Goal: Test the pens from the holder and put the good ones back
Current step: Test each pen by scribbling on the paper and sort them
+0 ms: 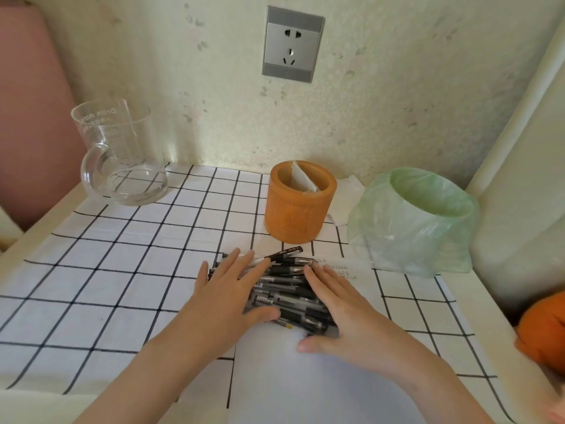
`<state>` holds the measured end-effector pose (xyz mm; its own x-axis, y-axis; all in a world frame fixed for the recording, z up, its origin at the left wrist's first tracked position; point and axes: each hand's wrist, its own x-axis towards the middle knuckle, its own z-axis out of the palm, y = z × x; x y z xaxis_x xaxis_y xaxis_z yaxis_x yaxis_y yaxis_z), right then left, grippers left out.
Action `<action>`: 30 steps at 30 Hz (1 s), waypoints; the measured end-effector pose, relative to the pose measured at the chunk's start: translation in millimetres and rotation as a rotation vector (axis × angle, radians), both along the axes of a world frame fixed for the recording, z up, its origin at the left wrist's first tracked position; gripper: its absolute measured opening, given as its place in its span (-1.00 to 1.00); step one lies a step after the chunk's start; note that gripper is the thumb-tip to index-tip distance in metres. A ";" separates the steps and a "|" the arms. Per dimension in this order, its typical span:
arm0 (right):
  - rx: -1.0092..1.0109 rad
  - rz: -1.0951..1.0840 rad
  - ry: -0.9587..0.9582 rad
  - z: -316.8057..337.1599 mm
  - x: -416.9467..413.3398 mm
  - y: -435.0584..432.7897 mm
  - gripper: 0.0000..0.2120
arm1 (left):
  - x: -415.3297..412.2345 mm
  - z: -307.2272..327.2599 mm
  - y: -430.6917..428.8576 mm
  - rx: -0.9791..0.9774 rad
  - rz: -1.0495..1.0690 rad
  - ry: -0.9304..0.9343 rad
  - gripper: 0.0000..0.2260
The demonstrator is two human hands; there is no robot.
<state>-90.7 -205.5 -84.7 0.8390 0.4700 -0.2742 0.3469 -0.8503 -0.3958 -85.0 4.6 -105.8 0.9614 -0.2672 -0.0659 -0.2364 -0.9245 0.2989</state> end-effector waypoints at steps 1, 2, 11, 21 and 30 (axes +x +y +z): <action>-0.002 -0.018 -0.019 -0.2 1.5 -0.8 -0.06 | 0.6 -1.6 0.5 -0.007 -0.002 -0.006 -0.32; -0.001 -0.043 -0.040 0.8 3.1 -1.6 -0.09 | 1.3 -2.0 1.6 -0.016 0.000 -0.018 -0.35; 0.101 -0.171 -0.068 6.9 8.7 -3.7 -0.25 | 1.5 6.4 5.9 -0.068 -0.078 -0.113 -0.23; 0.066 0.047 -0.038 -2.2 16.6 4.2 -0.24 | 0.7 -6.2 -8.4 0.040 -0.080 -0.120 -0.11; 0.037 -0.081 -0.096 4.7 0.3 -2.7 -0.44 | -11.1 -16.9 -9.5 0.178 0.026 -0.269 -0.41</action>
<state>-90.4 -208.2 -80.0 0.8961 0.4081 -0.1743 0.3157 -0.8623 -0.3960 -96.1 -4.9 -122.7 0.9572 -0.2489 0.1478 -0.2602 -0.9636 0.0617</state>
